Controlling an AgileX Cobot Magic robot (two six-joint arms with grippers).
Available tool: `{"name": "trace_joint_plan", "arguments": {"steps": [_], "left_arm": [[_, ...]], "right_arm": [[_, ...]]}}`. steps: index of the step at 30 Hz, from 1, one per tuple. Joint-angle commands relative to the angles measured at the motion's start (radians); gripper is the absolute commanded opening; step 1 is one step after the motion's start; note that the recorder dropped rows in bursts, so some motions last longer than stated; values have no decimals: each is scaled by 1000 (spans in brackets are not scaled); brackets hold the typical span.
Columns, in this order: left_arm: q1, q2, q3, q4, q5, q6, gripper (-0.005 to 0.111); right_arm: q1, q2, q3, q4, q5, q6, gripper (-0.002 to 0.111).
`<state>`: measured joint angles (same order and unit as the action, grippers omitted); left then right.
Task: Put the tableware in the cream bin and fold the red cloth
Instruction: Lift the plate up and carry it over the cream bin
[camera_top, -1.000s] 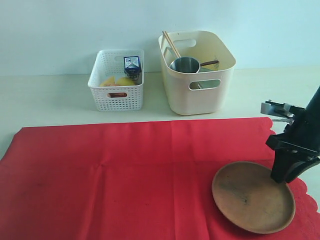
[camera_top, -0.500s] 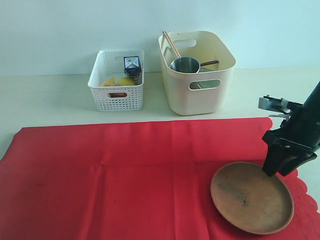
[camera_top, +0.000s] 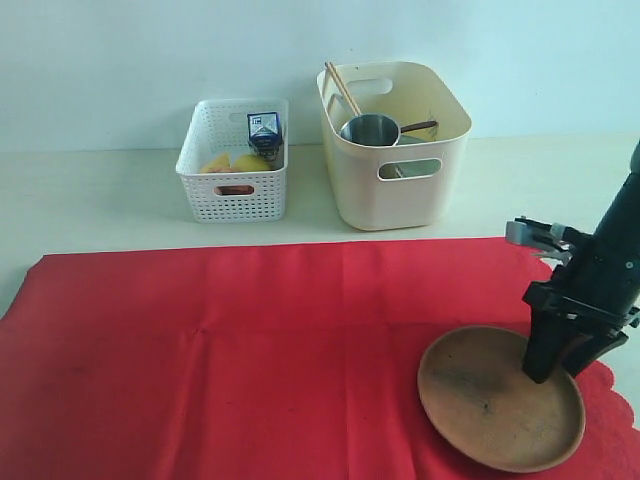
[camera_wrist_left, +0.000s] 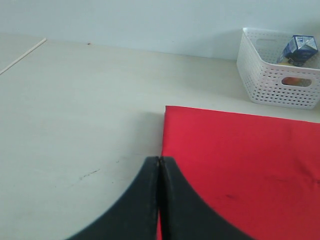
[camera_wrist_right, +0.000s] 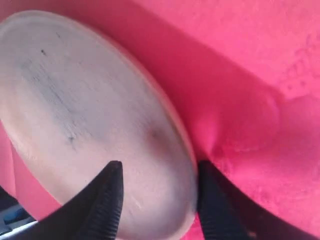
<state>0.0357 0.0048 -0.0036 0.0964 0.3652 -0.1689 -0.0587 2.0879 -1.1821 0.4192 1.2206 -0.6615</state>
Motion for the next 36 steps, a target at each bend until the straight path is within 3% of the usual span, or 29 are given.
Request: {"name": "trace_joint_plan", "arguments": {"steps": [1, 5, 6, 13, 27, 36], "left_arm": [[-2, -5, 4, -1, -10, 0, 1], [-2, -5, 4, -1, -10, 0, 1], [-2, -5, 4, -1, -10, 0, 1], [-2, -5, 4, -1, -10, 0, 1], [-2, -5, 4, -1, -10, 0, 1], [-2, -5, 4, -1, -10, 0, 1]], "right_arm": [[18, 22, -2, -19, -10, -17, 30], [24, 20, -2, -87, -34, 9, 1], [24, 20, -6, -106, -42, 30, 0], [24, -36, -69, -113, -76, 118, 0], [24, -336, -82, 452, -38, -225, 0], [24, -418, -133, 565, -163, -216, 0]]}}
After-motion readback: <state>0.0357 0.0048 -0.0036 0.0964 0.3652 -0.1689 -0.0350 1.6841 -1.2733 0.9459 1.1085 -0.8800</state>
